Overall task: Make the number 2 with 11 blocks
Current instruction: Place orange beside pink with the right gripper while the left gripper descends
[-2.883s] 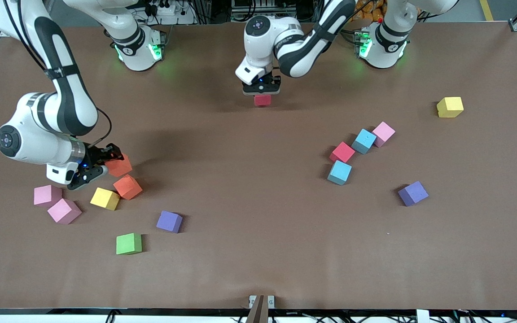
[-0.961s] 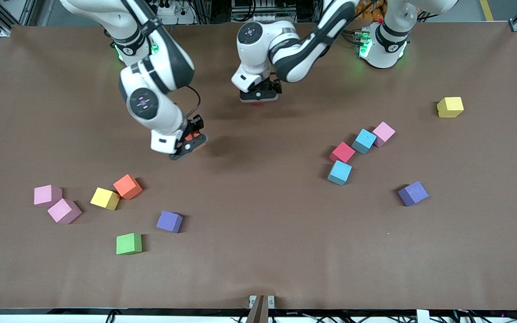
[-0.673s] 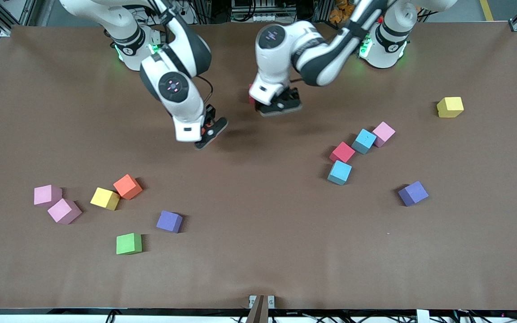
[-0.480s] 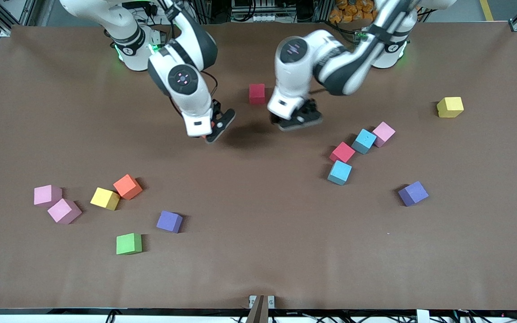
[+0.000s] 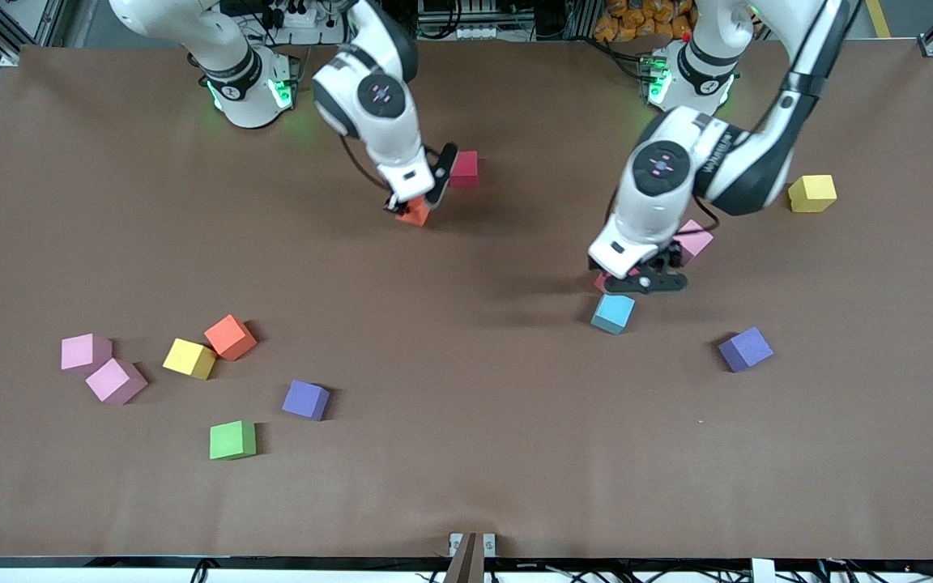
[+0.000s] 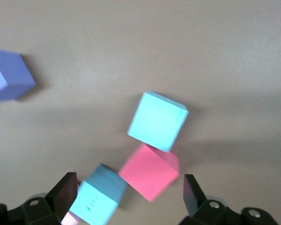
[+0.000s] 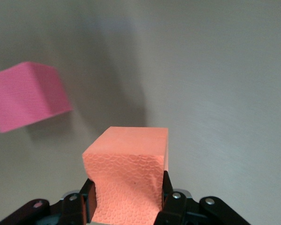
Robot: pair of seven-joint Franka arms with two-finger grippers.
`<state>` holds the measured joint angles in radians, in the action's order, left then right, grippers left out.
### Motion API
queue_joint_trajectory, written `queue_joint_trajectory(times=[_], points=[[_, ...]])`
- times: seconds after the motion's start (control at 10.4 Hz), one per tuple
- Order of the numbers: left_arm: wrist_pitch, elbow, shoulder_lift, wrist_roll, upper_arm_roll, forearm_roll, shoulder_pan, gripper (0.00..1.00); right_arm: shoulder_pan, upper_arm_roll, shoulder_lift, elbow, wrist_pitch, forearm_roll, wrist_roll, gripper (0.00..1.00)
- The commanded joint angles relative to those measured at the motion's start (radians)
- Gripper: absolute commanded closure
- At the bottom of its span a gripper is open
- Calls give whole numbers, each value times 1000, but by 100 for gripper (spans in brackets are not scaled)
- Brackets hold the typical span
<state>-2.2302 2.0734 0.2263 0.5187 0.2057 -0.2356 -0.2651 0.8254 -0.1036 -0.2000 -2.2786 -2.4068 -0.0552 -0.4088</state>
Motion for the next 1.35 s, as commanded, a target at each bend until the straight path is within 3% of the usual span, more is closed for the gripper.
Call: queue_joint_trajectory(times=[0.0,0.29,0.67,0.96,1.25], points=[[-51,28,24,-117,-26,18,-11,0,93,16,33,-82,-66,18,-8,84],[-46,82,22,-328,-26,19,-11,0,127,19,30,-123,-93,18,-7,87],[-46,102,27,-416,-22,19,-28,0,176,19,-2,-137,-132,17,5,89],[-54,93,31,-524,-25,122,-26,0,198,19,-21,-133,-140,17,28,90],[-71,93,59,-545,-25,139,-28,0,199,19,-45,-116,-169,8,30,91]])
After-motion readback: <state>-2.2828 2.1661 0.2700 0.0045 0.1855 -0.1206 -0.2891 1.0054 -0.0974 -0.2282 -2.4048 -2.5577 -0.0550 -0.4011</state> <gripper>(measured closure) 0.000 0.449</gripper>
